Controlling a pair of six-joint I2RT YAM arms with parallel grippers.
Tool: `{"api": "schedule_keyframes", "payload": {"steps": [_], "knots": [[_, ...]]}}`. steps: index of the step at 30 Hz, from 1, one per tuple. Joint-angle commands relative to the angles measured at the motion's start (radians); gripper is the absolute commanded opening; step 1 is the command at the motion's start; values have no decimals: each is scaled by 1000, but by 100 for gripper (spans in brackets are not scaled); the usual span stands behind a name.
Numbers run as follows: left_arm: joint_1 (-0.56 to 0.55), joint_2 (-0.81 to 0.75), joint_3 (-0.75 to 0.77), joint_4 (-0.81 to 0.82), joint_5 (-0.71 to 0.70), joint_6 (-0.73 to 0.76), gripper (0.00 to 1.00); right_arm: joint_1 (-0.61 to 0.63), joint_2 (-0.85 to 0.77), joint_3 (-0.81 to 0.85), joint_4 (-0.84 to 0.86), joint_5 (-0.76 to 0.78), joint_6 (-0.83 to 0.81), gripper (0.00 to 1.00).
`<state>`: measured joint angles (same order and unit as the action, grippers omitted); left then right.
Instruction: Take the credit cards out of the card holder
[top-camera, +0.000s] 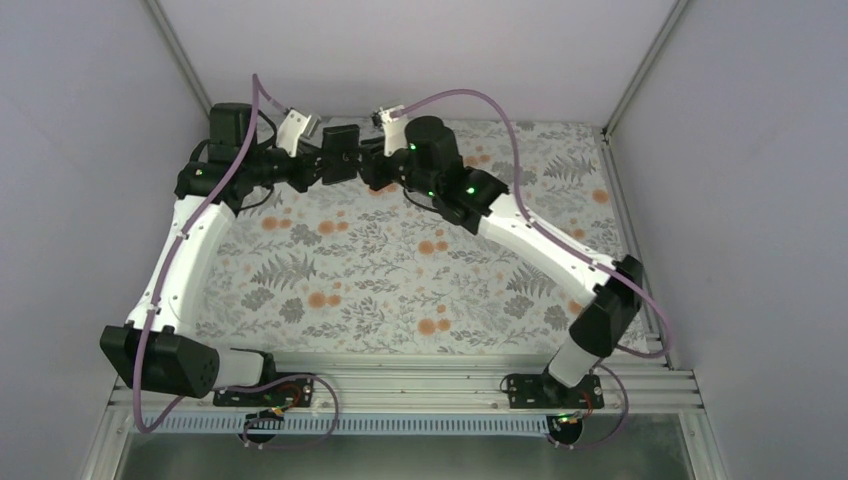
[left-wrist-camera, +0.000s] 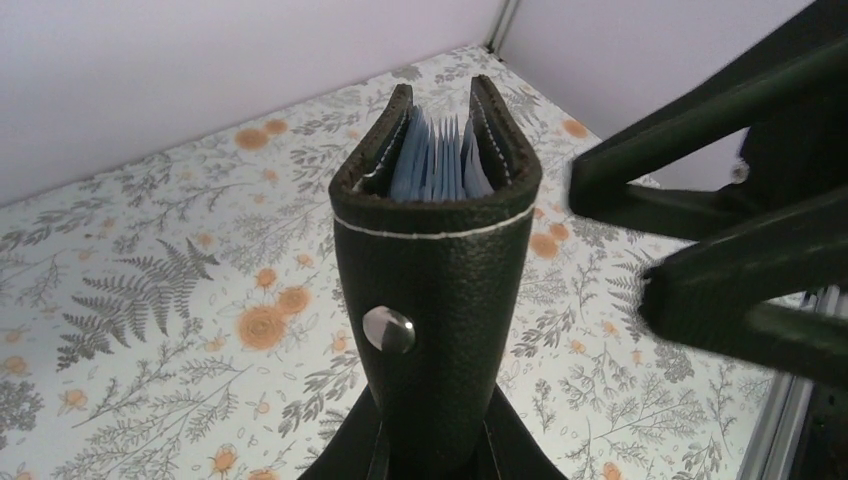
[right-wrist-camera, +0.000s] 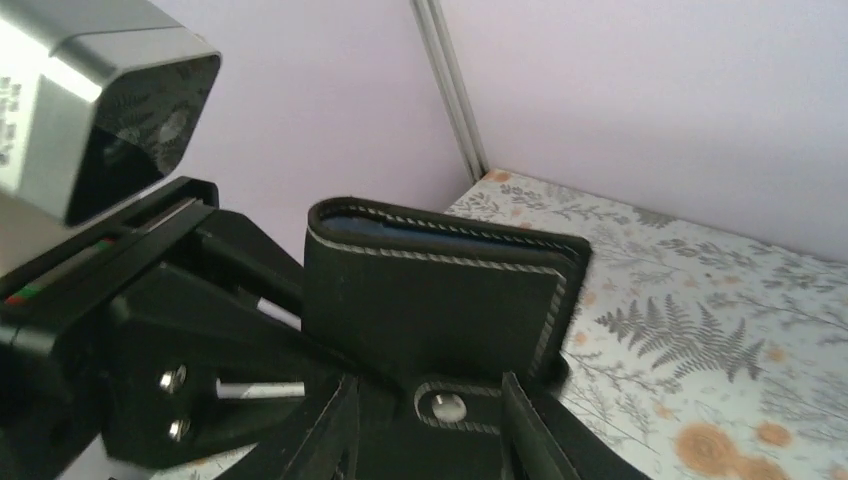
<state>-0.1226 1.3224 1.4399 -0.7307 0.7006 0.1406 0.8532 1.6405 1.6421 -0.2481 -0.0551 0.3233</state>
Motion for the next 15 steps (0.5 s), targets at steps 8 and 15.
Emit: {"api": "schedule_keyframes", "payload": {"steps": [8,15], "knots": [[-5,-10,-16,43,-12,-34,2,21,164,111,37,-18,45,32],[-5,-9,-8,42,-11,-36,2,36,206,137,-6,16,29,36]]}}
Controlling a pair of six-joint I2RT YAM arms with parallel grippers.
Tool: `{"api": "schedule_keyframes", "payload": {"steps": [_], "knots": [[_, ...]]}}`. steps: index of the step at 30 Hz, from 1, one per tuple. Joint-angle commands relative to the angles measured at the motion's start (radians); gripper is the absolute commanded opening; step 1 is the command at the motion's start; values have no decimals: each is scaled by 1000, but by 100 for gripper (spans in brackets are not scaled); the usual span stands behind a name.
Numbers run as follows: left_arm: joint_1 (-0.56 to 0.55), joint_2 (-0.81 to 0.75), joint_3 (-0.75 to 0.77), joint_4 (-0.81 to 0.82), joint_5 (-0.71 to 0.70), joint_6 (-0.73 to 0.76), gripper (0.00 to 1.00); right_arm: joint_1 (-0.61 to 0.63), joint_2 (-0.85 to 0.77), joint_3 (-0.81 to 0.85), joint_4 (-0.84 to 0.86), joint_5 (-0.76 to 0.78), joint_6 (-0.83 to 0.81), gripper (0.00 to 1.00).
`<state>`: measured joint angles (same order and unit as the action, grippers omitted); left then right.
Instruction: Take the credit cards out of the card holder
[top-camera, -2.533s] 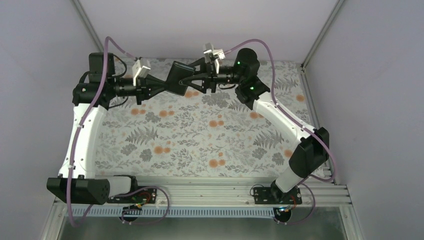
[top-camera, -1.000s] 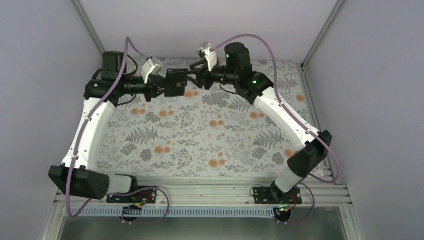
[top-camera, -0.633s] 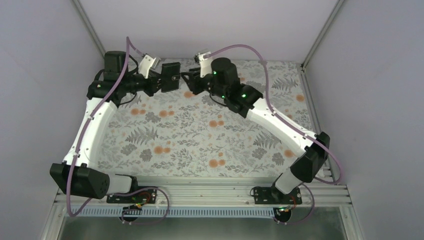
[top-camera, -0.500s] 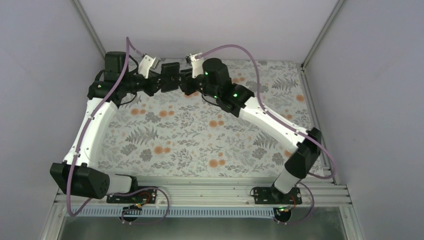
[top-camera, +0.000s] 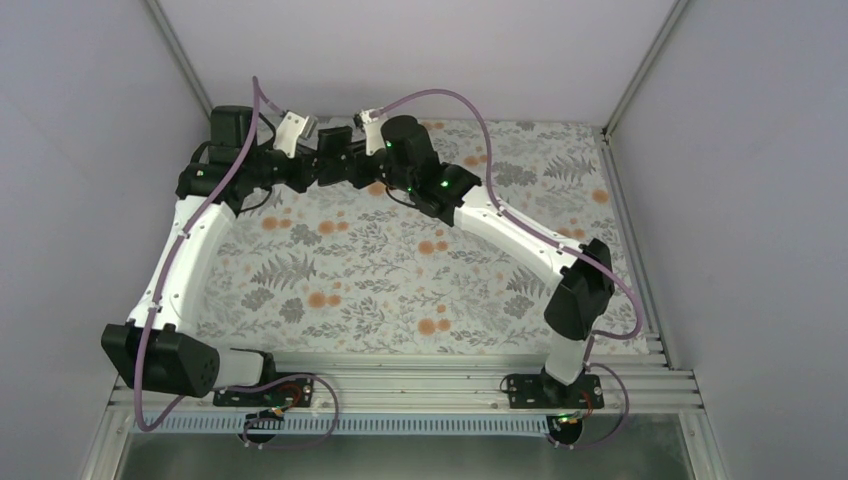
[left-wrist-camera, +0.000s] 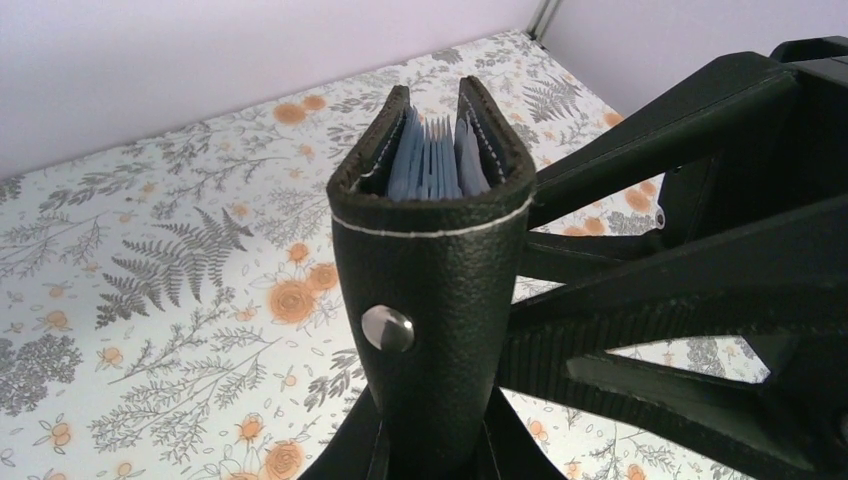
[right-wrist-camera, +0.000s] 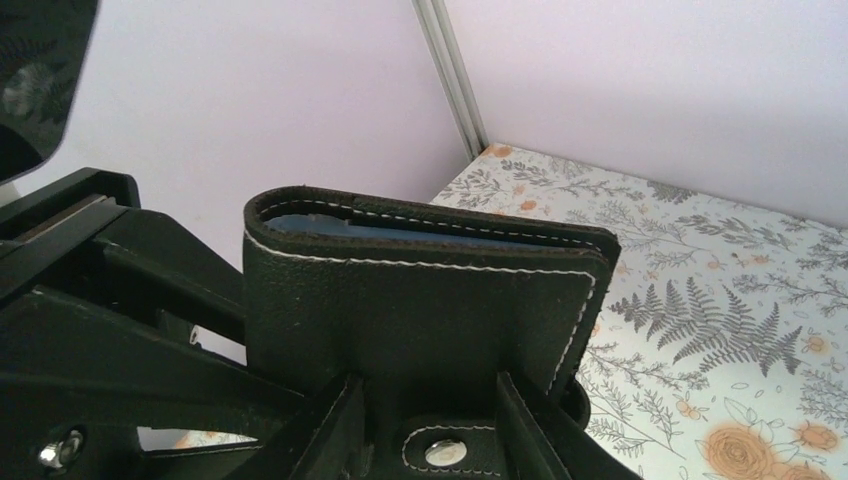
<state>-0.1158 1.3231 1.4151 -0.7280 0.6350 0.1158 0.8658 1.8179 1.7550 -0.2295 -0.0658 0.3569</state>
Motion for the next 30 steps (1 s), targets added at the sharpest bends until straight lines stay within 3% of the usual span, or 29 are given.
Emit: {"api": "schedule_keyframes", "payload": {"steps": [1,16,30], "knots": [[-12,-10,18,38,50,-11,2,27,28,22,-30,42,-7,37],[-12,-10,18,41,40,-10,2,44,21,-28,-51,106,-8,31],[-12,-10,17,36,49,-6,2,57,41,-27,-101,246,-38,38]]}}
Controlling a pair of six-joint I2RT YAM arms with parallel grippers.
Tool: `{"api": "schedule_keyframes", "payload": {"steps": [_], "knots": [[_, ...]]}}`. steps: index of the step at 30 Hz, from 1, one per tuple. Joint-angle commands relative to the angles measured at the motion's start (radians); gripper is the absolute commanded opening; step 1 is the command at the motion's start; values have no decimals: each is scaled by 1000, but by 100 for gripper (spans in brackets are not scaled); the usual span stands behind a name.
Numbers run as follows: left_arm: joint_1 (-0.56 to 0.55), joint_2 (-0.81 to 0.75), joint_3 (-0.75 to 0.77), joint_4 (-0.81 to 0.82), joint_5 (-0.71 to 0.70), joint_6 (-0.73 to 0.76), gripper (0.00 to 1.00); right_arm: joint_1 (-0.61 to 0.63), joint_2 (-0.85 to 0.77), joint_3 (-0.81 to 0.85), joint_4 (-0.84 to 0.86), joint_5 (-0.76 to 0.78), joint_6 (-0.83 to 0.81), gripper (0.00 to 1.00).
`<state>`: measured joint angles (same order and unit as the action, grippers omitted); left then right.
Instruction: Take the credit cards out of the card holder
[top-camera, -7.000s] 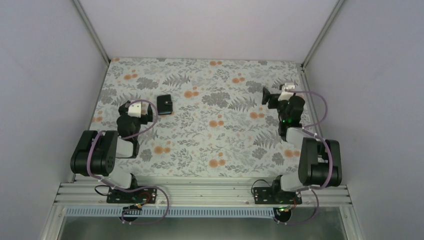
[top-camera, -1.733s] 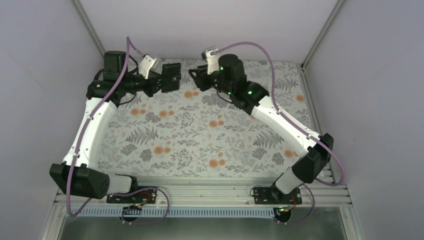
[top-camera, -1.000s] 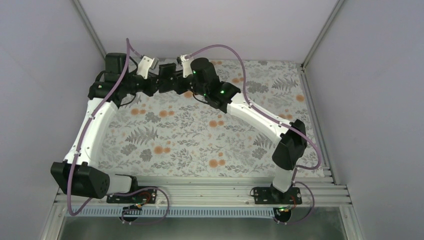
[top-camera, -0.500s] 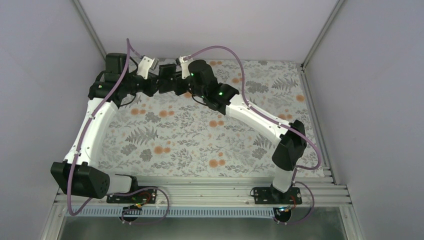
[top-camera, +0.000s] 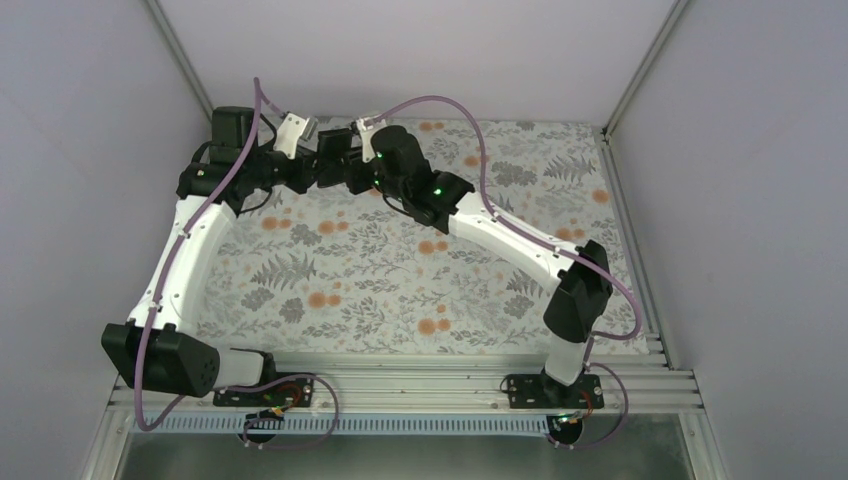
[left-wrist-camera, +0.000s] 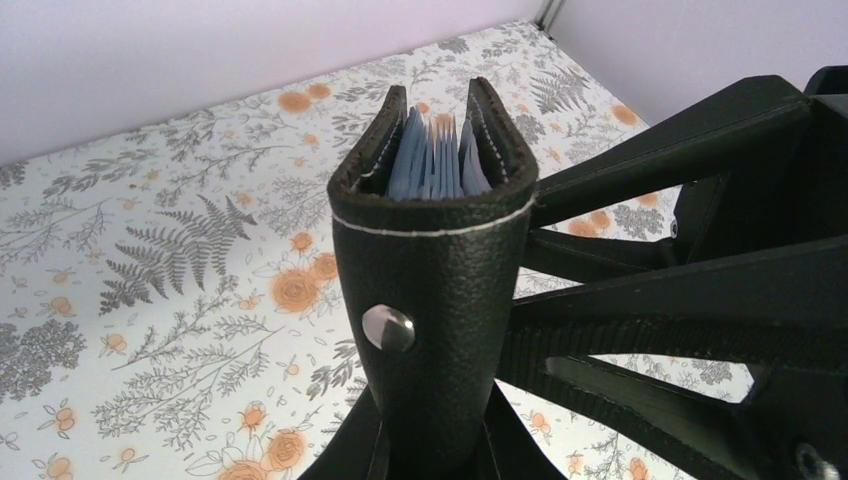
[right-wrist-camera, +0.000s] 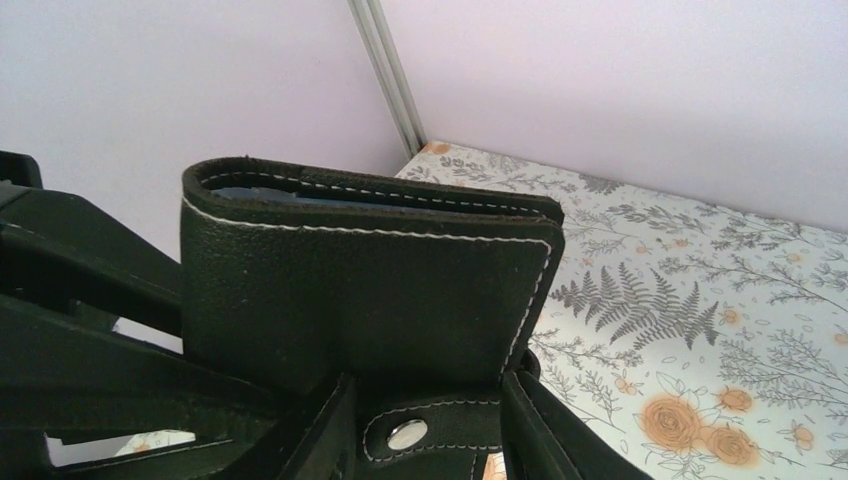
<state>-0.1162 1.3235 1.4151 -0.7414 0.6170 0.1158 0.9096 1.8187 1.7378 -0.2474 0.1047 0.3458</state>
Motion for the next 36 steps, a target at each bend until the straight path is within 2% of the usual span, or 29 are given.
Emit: {"api": "schedule_keyframes", "payload": {"steps": [1,6,11,13,21,27,30,31,34,36], "knots": [[-11,-10,18,47,72,-4,3,13,45,-3,-86,82,-29,38],[-11,-10,19,45,74,-5,2,14,62,17,-117,125,-38,34],[-11,-9,21,43,74,-2,2,13,64,9,-111,83,-45,9],[-11,-10,21,41,72,2,2,10,56,-5,-101,86,-46,4],[-12,-19,12,36,50,15,2,-90,-49,-130,-68,72,-45,4],[-11,-20,7,33,78,28,2,-173,-139,-225,-36,-4,-93,4],[-11,-15,3,33,90,35,2,-199,-205,-286,6,-83,-171,4],[-12,-14,1,34,100,39,2,-210,-220,-306,14,-130,-191,6],[-11,-19,-5,31,142,50,2,-245,-272,-358,57,-268,-244,23],[-11,-22,-8,26,174,64,2,-270,-313,-394,100,-418,-277,31]]}}
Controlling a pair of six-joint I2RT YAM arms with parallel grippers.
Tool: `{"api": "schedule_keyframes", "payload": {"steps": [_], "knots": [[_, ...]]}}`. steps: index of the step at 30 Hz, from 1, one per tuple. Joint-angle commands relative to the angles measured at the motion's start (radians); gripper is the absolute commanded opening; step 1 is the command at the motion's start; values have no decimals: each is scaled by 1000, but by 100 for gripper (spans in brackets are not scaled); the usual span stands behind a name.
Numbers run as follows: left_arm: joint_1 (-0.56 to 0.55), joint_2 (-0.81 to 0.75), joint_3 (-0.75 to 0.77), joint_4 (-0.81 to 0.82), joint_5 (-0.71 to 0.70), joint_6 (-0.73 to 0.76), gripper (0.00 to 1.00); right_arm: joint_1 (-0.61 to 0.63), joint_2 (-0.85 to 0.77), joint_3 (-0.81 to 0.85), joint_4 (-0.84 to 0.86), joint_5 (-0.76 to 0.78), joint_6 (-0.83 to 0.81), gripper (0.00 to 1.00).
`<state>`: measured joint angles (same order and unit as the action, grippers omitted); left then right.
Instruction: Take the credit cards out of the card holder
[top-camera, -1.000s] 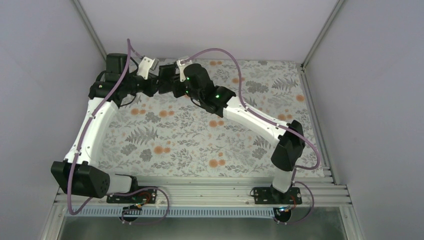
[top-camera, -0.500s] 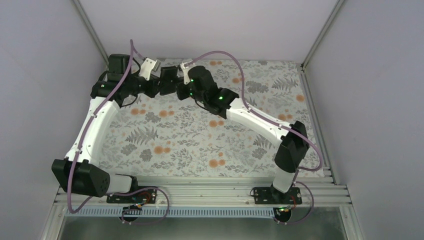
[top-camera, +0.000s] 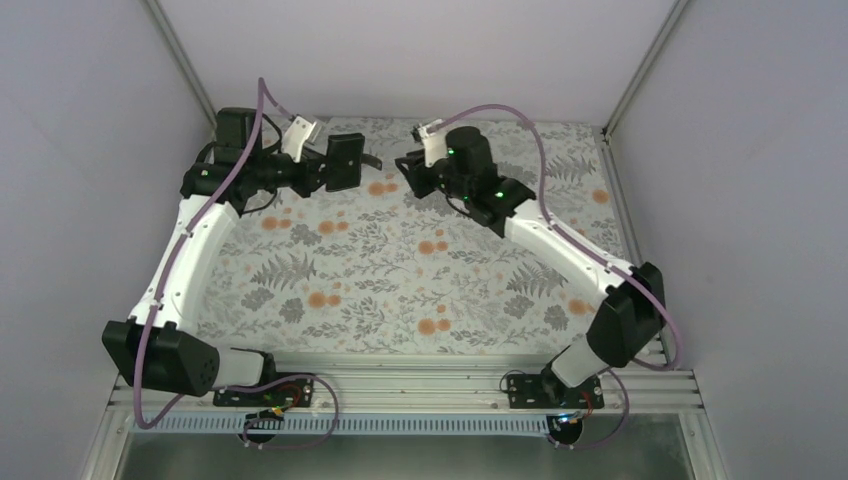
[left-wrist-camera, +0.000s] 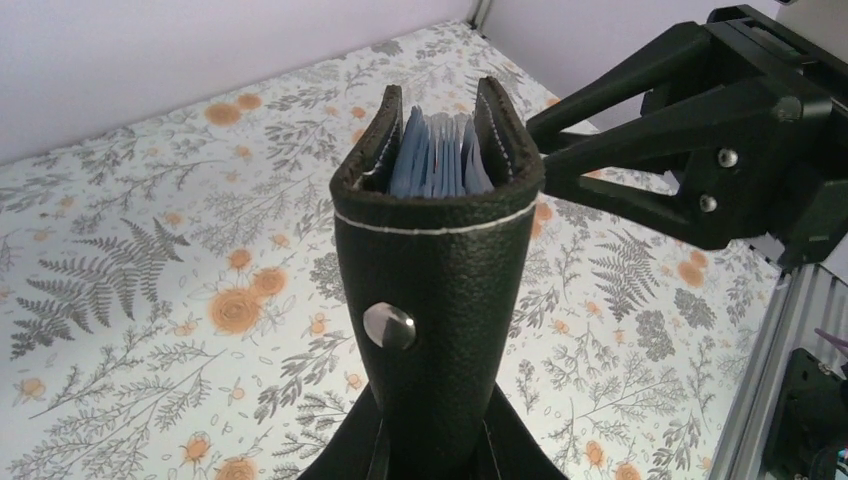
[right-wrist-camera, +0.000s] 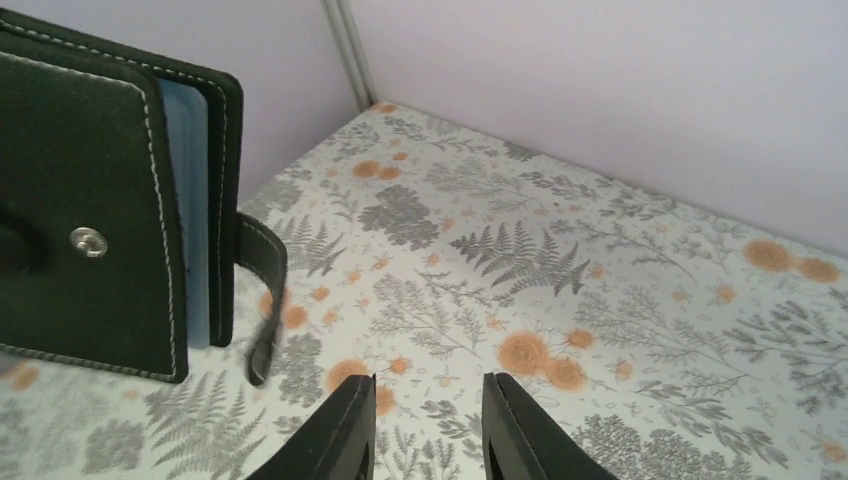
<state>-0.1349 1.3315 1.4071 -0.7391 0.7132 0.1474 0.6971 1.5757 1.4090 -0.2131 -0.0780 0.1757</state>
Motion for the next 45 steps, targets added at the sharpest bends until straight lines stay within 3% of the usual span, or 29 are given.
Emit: {"api": "schedule_keyframes", "payload": {"steps": [1,4,7,15,26,34,45], "knots": [[8,-32,-3,21,91,40,2,-64,-88,-78,86,-322,-129,37],[7,-36,-13,19,117,54,2,-68,-107,-71,112,-500,-156,48],[6,-29,-16,14,150,61,2,-74,-96,-58,148,-559,-127,55],[6,-52,-8,-33,355,145,2,-131,-75,-44,193,-795,-102,54],[6,-52,-6,-59,394,183,2,-137,-6,39,104,-762,-145,51],[6,-59,-7,-81,441,215,2,-156,4,51,76,-824,-188,49],[4,-61,-26,-85,446,238,2,-116,26,63,44,-854,-231,61]]}}
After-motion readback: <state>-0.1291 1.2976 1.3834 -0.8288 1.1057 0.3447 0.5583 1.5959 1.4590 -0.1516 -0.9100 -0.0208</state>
